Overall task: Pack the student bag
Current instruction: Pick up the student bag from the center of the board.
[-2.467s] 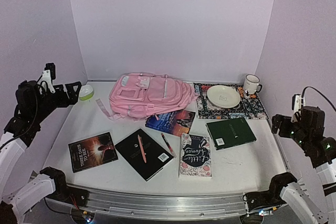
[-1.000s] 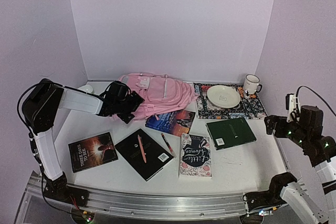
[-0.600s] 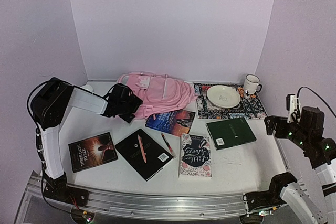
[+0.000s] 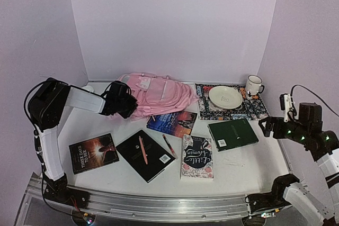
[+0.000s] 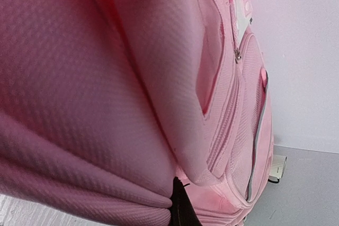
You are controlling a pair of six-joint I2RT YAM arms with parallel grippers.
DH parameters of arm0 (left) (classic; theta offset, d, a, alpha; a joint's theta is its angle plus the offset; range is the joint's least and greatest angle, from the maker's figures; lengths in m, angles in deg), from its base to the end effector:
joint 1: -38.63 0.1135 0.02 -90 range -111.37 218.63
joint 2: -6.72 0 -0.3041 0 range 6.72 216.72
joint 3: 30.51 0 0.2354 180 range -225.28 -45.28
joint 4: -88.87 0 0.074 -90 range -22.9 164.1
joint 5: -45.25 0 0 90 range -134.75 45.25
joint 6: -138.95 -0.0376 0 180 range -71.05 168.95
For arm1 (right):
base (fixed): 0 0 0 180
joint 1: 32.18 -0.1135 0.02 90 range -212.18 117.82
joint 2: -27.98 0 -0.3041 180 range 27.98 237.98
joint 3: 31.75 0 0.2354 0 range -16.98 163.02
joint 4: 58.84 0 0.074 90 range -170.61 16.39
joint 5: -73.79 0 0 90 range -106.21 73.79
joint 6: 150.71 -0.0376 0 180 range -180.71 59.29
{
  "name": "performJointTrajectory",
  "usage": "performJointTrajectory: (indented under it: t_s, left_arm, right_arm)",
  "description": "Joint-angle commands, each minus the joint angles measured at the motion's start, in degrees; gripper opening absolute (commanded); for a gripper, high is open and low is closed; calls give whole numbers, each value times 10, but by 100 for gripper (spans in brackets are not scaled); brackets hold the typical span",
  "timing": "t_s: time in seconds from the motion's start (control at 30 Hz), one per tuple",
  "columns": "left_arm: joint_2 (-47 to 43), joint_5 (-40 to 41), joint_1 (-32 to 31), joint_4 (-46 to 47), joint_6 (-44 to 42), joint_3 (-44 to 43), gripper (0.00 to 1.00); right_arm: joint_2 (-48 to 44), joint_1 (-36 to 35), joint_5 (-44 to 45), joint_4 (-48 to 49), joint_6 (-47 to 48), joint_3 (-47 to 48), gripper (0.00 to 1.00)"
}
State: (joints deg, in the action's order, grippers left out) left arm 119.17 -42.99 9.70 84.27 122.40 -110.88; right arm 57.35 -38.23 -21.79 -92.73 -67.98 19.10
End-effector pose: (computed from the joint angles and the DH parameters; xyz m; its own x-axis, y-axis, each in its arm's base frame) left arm 0.3726 -0.2046 0.2029 -0.5917 -0.7677 -0.2460 -0.3696 0.5296 -0.7635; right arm 0.0820 0.0124 0.3249 -0.2372 0.1015 -0.9661 -0.1707 0.9747 0.1443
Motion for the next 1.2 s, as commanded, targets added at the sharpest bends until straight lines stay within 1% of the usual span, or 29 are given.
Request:
performJointTrajectory:
  t_s: [0.0, 0.07, 0.23, 0.4, 0.5, 0.6, 0.67, 0.87, 1.0, 1.17]
  left_arm:
    - [-68, 10, 7, -20, -71, -11, 0]
    - [-86, -1, 9, -19, -97, -22, 0]
    - [-103, -76, 23, -18, -137, -62, 0]
    - [-118, -153, 38, -18, -174, -100, 0]
    - [-134, -193, 44, -19, -196, -117, 0]
    - [-150, -231, 54, -19, -210, -125, 0]
    - [-163, -252, 59, -19, -216, -125, 0]
    - [-202, -281, 66, -18, -228, -102, 0]
    - [-209, -288, 66, -16, -233, -94, 0]
    - [-210, -296, 66, -13, -237, -91, 0]
  right_arm:
    - [53, -1, -76, -18, 8, 53, 98]
    - [81, -2, -101, -25, 7, 70, 98]
    - [138, -2, -141, -17, -8, 94, 98]
    - [195, -16, -188, 68, -75, 94, 98]
    - [233, -67, -147, 115, -105, 99, 98]
    - [296, -143, -85, 144, -113, 129, 98]
    - [348, -173, -68, 173, -130, 150, 98]
    - [498, -191, -39, 272, -198, 219, 96]
    - [599, -194, -42, 336, -236, 267, 95]
    - [701, -194, -58, 380, -276, 335, 93]
